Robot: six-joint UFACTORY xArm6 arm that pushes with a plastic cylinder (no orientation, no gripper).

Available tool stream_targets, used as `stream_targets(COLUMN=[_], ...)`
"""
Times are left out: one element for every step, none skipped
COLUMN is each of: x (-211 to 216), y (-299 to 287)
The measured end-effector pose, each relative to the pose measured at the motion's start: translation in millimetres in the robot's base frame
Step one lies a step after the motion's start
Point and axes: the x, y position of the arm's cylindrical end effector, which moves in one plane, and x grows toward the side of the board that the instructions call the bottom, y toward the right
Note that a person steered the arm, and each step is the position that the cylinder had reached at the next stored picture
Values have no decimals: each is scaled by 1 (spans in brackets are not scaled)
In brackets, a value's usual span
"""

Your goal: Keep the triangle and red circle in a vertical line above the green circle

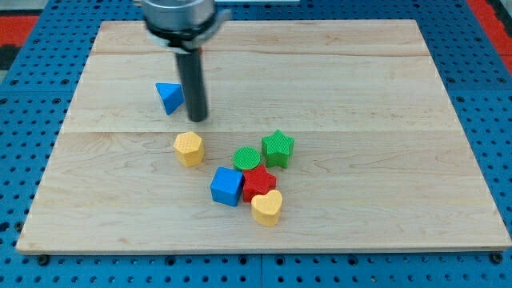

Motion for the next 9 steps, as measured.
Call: stream_targets(x=[40, 63, 41, 37, -32, -53, 7, 0, -62], y=[-22, 30, 4, -85, -95, -20, 24, 31, -14])
